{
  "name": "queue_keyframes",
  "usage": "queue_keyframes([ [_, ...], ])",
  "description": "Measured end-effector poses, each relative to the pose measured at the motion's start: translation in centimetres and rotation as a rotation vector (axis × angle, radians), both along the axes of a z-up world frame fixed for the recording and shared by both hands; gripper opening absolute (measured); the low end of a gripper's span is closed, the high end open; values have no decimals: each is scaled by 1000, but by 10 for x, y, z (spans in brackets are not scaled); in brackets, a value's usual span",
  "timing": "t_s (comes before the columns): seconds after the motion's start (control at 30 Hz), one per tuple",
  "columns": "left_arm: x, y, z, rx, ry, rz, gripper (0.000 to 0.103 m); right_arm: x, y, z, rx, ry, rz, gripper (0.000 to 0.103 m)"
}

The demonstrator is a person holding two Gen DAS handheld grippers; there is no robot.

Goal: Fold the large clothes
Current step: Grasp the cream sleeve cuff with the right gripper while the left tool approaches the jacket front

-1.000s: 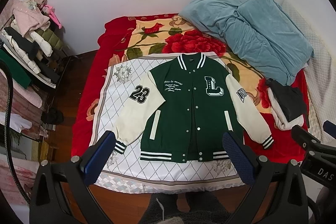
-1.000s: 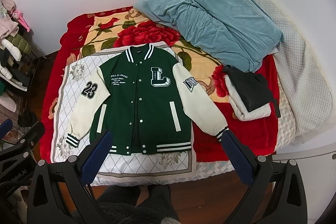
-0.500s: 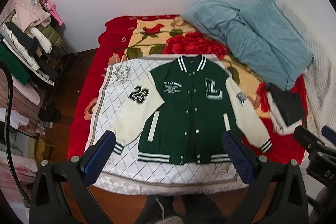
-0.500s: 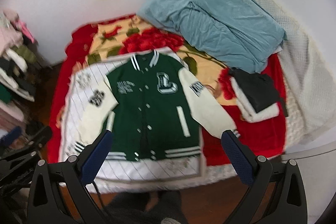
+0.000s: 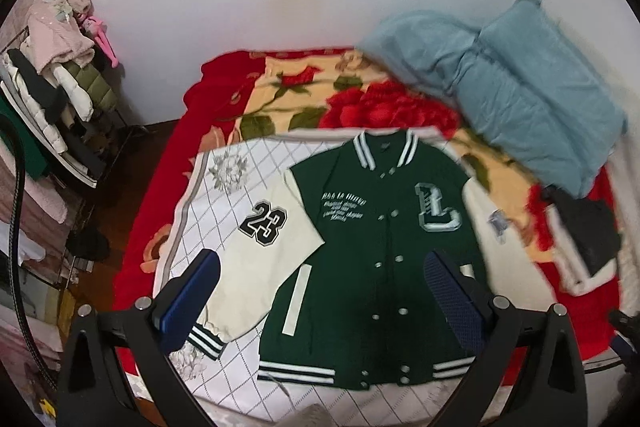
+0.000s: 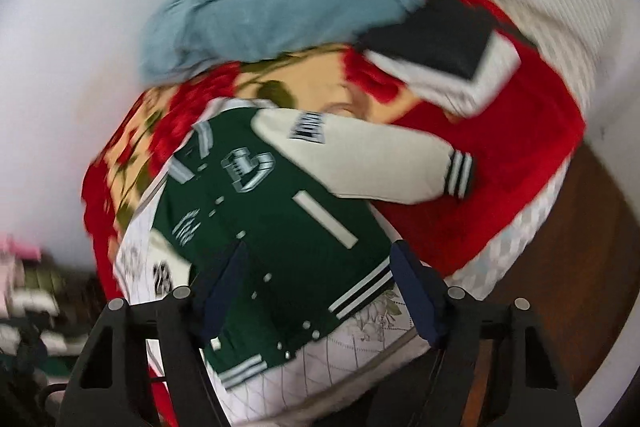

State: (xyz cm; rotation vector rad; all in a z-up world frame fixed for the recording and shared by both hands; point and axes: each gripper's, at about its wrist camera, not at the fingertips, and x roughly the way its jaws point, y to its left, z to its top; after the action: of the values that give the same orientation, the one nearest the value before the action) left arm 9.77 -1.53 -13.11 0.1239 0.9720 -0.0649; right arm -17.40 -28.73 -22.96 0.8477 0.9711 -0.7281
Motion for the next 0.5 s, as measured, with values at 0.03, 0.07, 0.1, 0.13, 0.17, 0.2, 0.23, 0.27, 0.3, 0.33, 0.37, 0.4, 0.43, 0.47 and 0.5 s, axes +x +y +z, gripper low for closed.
queue_keyframes([
  [0.03,6,-5,-19,11,12,11,103,-4,-11,-18,18,-2,-24,75],
  [0.07,13,-10,-40,18,30,27,103,-11,-27,-47,45,2,-63,75],
  [0.1,17,-13,-55,16,45,41,103,-17,-40,-70,65,7,-95,75],
  [0.13,21,-17,-73,14,65,61,103,-25,-56,-97,96,4,-132,75],
  [0.17,24,-20,-91,16,84,82,103,-29,-67,-118,124,6,-160,75],
  [0.2,28,-26,-113,22,110,106,103,-34,-81,-145,166,7,-202,76],
  [0.23,31,-30,-124,32,124,117,103,-39,-94,-173,209,-5,-241,76],
  [0.27,33,-36,-140,52,144,129,103,-45,-107,-199,248,-18,-276,76],
  [0.3,33,-40,-151,67,153,135,103,-49,-118,-221,279,-28,-306,75],
  [0.33,33,-47,-164,88,164,141,103,-53,-131,-248,312,-45,-341,76],
  [0.37,34,-52,-174,105,175,144,103,-56,-141,-270,338,-51,-368,76],
  [0.4,33,-60,-189,130,193,144,103,-58,-152,-291,360,-50,-389,76],
  [0.43,33,-66,-199,145,204,142,103,-59,-160,-309,385,-54,-406,76],
  [0.47,33,-73,-210,162,218,140,103,-61,-170,-332,417,-68,-427,76],
  [0.5,34,-78,-219,170,229,138,103,-61,-180,-353,444,-76,-443,76],
])
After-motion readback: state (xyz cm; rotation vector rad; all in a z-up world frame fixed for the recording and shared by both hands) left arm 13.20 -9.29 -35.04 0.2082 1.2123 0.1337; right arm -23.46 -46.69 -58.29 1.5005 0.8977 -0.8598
